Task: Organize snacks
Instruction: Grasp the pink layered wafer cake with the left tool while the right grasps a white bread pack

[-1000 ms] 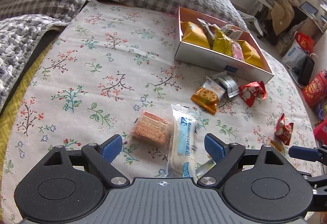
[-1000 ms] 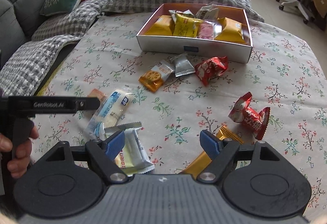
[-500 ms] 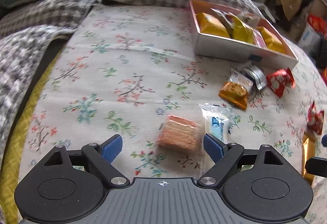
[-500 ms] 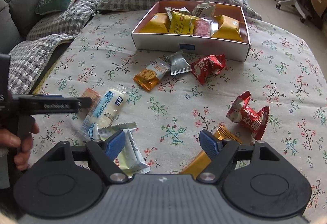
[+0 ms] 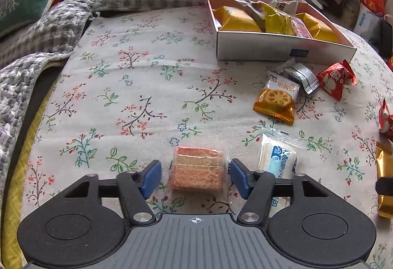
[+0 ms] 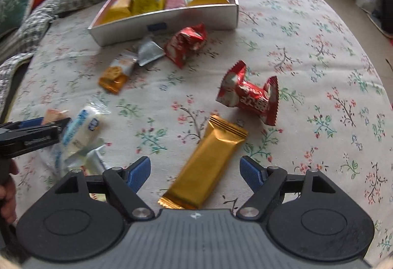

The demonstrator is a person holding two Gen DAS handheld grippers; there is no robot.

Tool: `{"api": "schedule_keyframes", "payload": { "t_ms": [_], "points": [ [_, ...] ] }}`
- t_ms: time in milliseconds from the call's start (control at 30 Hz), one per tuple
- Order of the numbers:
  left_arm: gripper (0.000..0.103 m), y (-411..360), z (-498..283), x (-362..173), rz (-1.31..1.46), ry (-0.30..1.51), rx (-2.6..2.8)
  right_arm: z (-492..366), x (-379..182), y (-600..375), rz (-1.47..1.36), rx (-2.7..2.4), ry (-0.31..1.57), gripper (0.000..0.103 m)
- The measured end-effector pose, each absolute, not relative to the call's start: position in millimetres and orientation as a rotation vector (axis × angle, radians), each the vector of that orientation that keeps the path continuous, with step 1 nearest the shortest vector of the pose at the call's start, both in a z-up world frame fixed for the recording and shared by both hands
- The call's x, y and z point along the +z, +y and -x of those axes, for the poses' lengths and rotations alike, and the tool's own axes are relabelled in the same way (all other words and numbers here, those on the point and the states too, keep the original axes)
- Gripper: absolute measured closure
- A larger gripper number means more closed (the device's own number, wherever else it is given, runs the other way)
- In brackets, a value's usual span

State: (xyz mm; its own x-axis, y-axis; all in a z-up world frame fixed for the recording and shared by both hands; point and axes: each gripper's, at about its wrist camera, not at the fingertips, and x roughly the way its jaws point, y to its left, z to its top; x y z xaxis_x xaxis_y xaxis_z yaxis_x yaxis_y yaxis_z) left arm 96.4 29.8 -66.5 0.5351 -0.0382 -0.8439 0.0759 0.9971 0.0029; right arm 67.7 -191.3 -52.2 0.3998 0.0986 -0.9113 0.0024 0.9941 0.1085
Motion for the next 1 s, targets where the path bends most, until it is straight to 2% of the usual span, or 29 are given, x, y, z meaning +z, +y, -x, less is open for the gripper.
{"api": "schedule_keyframes", "payload": {
  "t_ms": [100,200,700,767,833,867,1000],
  "points": [
    [0.059,31,-97,-66,-0.042,0.996,-0.069,-68,-51,-190,-0.112,0.052,1.145,0.034],
    [0.063,32,-98,-66,-0.044,0.988,-0.067,-64,-41,-184,-0.113,0.106,1.093,0.033],
    [0.065,38,-95,-53,0.011,0.962,-0.053,-51,-54,-112,0.105,0.450,1.117,0.032],
    [0.065,38,-95,-53,0.012,0.960,-0.054,-49,-60,-103,0.150,0.469,1.124,0.037],
    [0.065,40,-95,-52,0.017,0.960,-0.050,-48,-64,-96,0.183,0.488,1.115,0.052],
    [0.065,40,-95,-52,0.020,0.960,-0.050,-47,-64,-92,0.202,0.493,1.107,0.056],
    [0.065,42,-94,-50,0.033,0.954,-0.056,-48,-61,-93,0.194,0.483,1.094,0.059]
  ]
}}
